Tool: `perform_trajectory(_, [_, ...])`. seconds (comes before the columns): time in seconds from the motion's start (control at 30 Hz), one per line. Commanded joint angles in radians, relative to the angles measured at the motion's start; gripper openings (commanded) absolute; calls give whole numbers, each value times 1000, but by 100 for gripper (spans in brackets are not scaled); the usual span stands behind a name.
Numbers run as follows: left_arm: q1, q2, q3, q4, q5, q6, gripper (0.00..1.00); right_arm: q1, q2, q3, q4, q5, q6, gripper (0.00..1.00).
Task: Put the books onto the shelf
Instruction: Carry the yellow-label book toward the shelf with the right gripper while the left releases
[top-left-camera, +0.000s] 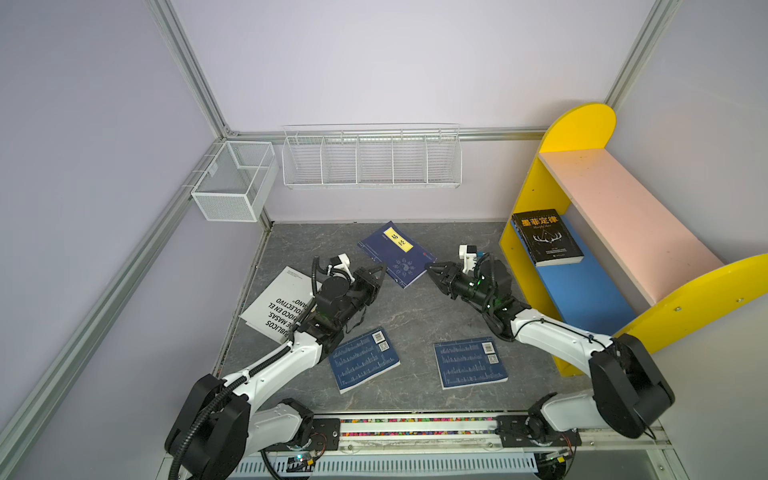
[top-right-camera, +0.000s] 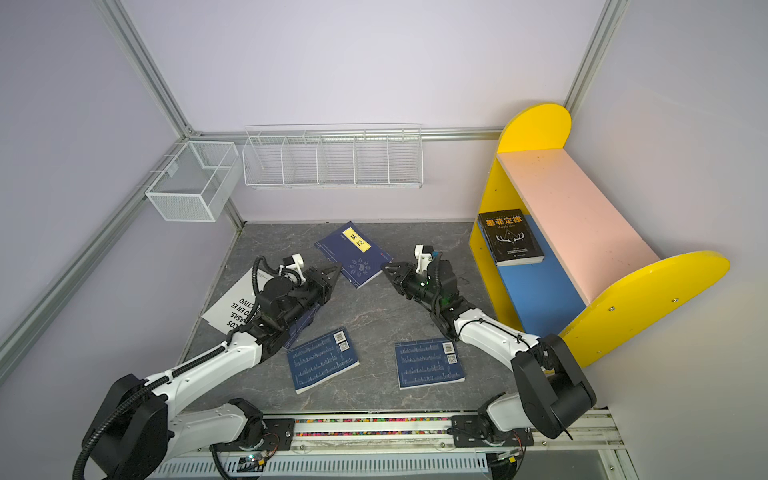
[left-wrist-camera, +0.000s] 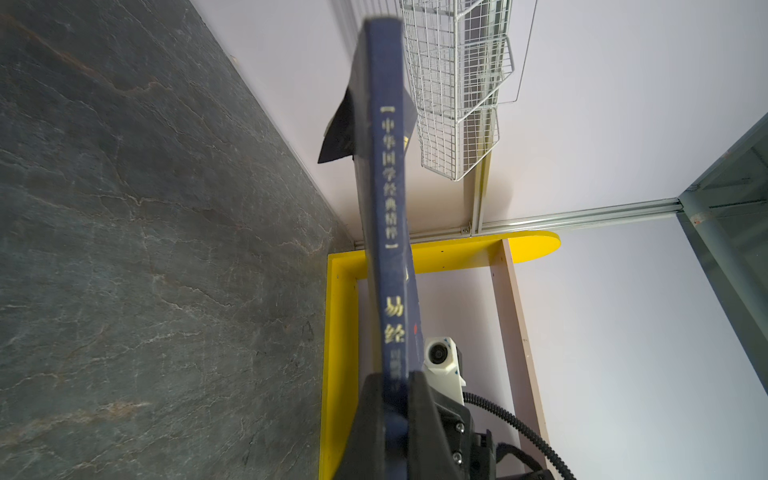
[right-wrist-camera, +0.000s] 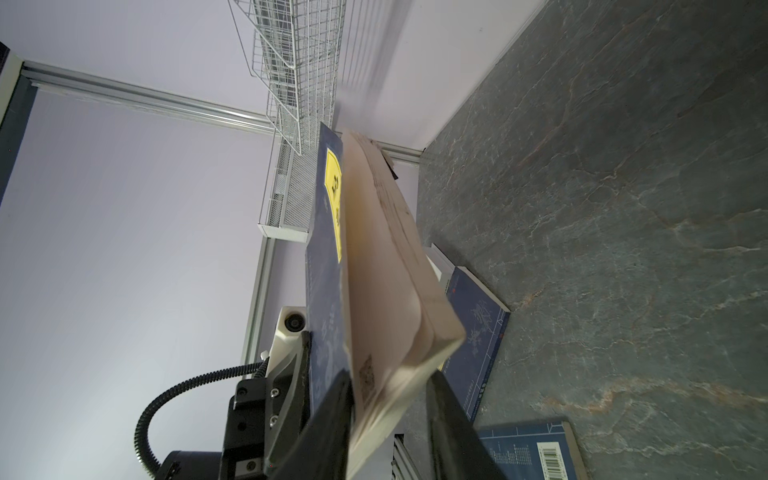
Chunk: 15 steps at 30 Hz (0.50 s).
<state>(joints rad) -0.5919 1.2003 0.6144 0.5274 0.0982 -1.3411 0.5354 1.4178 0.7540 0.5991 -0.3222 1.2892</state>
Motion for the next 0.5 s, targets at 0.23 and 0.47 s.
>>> perform_trajectory(0.23, [-26,21,11,87,32,-24,0,-14,6,30,51,54,-15,33])
perform_trajectory(0.47, [-33,30,16,84,44,-26,0,-42,17,13,103,91,-8,29])
